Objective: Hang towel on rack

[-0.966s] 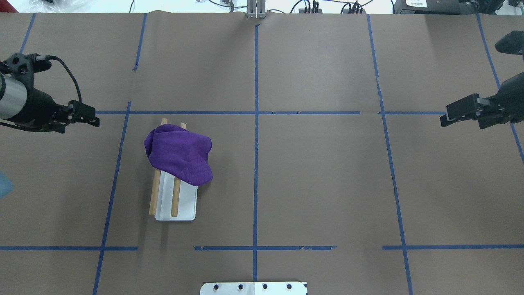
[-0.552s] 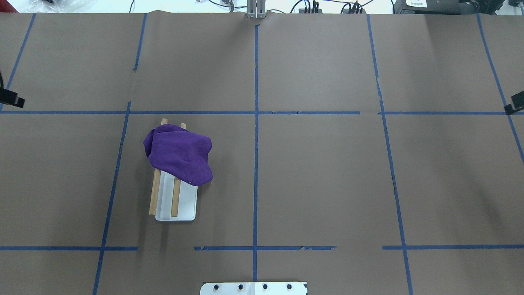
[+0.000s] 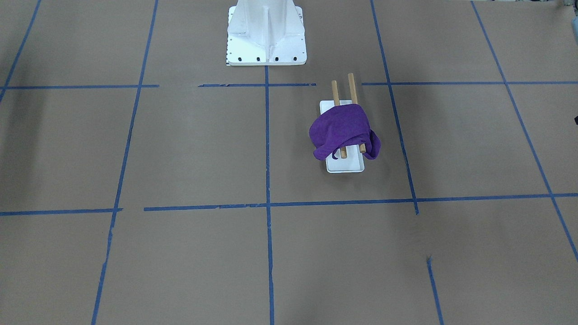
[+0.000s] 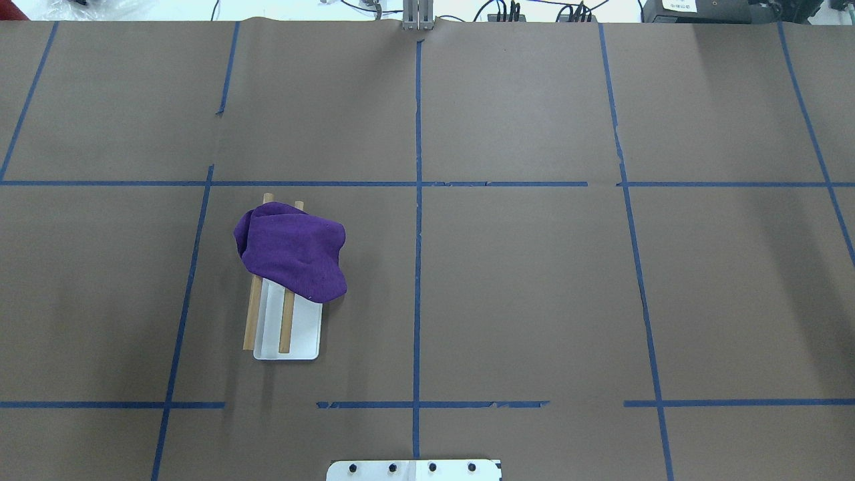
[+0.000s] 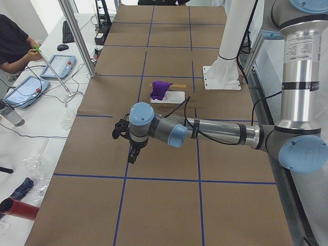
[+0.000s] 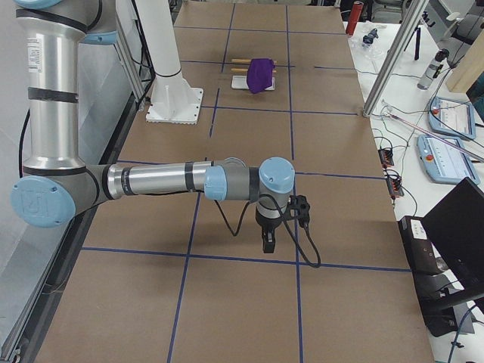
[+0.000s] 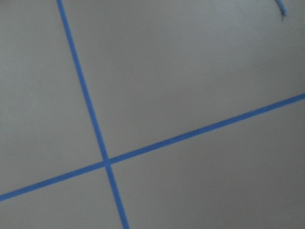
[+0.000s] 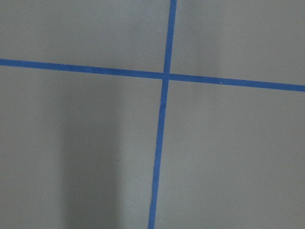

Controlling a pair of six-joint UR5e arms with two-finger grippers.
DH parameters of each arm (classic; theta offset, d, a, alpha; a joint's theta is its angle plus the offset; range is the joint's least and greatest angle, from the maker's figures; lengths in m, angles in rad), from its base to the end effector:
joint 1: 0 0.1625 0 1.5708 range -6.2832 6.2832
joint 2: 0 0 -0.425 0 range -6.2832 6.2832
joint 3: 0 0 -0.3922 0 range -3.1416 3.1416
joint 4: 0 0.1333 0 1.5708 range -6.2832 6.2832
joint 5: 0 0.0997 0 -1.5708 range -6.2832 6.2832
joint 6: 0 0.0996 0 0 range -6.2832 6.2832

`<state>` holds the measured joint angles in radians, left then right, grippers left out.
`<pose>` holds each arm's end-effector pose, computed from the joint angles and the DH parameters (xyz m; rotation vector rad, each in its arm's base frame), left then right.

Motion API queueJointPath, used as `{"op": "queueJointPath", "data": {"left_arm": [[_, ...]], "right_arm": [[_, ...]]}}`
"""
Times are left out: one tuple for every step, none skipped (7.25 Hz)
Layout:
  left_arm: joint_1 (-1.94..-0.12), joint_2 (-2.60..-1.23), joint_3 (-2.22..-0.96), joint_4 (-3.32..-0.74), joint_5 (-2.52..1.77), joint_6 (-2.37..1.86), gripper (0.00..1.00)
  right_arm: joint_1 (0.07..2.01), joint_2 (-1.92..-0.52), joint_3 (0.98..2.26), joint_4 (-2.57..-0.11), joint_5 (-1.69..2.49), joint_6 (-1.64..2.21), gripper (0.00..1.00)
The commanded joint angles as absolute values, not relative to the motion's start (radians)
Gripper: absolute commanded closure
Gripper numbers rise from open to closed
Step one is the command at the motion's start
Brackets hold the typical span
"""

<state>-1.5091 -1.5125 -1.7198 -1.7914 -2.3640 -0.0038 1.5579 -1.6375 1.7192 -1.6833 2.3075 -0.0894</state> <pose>-0.0325 -0.4851 0.5872 0.2690 0.7965 0.1779 0.0604 -0.4608 0.6314 -0.0012 -0.7375 -0.0863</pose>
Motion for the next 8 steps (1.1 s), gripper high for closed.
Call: {"op": "queueJointPath", "data": {"left_arm": [[-1.539,-1.508,-1.781,-1.560,-2.375,0.009,0.00],[-1.539,-1.508,-1.790,-1.499,-2.375,0.011,0.00],[-1.531,-1.474,-1.786,-1.497,-2.370,0.018,0.00],[-1.529,-1.462,-1.786,-1.497,-2.372,0.017,0.00],[-1.528,-1.460,-1.769,-1.496,-2.375,0.012,0.00],[-1.528,-1.459,-1.763,-1.499,-2.376,0.011,0.00],[-1.528,-1.457,-1.769,-1.500,-2.378,0.011,0.00],[-1.528,-1.459,-1.779,-1.500,-2.378,0.017,0.00]], "right_arm": [[1.586,-1.649,1.686,-1.710,2.306,-0.178,0.00],[1.586,-1.651,1.684,-1.707,2.303,-0.176,0.00],[1.586,-1.654,1.683,-1.706,2.301,-0.178,0.00],[1.586,-1.654,1.683,-1.704,2.301,-0.176,0.00],[1.586,-1.658,1.680,-1.704,2.298,-0.179,0.00],[1.586,-1.667,1.680,-1.701,2.305,-0.179,0.00],[1.586,-1.667,1.681,-1.701,2.306,-0.179,0.00],[1.586,-1.667,1.683,-1.701,2.307,-0.179,0.00]]}}
